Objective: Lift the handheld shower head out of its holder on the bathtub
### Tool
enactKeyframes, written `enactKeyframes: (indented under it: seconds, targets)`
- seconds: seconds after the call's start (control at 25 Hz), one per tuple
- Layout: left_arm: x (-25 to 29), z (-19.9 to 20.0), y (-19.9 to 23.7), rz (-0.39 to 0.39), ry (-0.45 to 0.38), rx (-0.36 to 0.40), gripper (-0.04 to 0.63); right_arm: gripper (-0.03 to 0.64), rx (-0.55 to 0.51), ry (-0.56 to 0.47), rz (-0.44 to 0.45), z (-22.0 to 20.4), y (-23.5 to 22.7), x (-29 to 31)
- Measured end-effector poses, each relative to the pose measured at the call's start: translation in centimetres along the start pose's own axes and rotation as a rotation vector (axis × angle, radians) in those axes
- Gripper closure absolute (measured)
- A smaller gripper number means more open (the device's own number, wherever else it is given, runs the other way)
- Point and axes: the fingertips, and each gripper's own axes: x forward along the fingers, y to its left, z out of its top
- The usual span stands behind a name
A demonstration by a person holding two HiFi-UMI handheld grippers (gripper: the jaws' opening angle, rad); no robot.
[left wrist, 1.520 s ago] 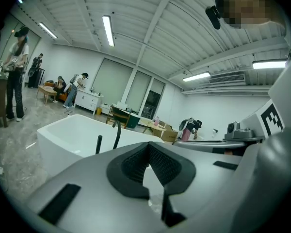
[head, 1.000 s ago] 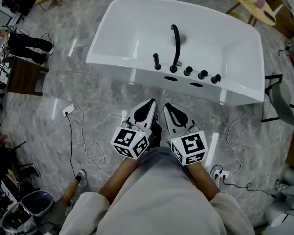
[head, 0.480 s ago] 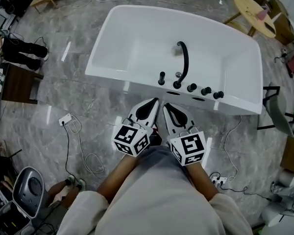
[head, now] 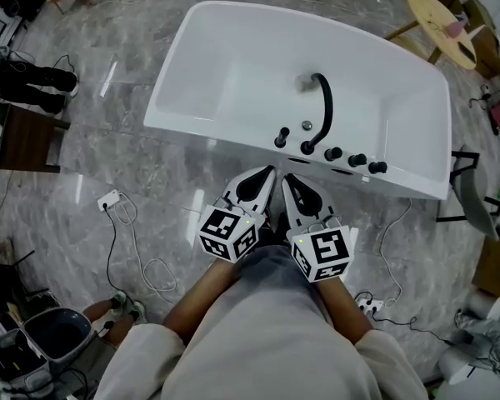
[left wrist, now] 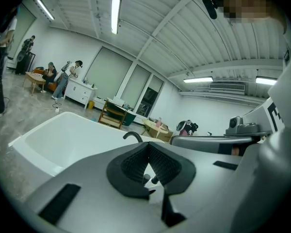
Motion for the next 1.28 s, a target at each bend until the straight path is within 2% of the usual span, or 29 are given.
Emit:
enactKeyframes:
  seconds: [0.24,0.64,0.76,0.88,1.12,1.2,1.28]
  targets:
    - [2.7,-1.0,1.3,0.010,0.038,0.017,0.591,0.597,0.020,0.019,0.030,-0.5,-1.4,2.5]
    - [8.7,-3.8,3.6,0.076,0.095,-0.009,0.590,0.597,0.055,0.093,0.052,-2.1,-6.3,5.3]
    - [10.0,-4.7,5.0,0.133,0.097,0.009,0.580,0.597,0.053,0.114,0.052,-2.5,-7.7,6.0]
    - [11.0,-6.3,6.6,0.179,0.108,0.013,0.580,0.597,0.007,0.121,0.056,-2.8,-8.5,6.4]
    - [12.6,-10.7,9.4,0.233,0.174,-0.004,0.505,0.597,0.023,0.149,0.079,-4.3,-8.8,7.3]
    - [13.5,-12.3,9.9,0.244,0.203,0.000,0.455,0.597,0.034,0.161,0.081,-5.0,-9.2,7.4]
    - [14.4,-13.5,10.5,0.255,0.223,0.007,0.451,0.597,0.044,0.173,0.085,-5.5,-9.6,7.6]
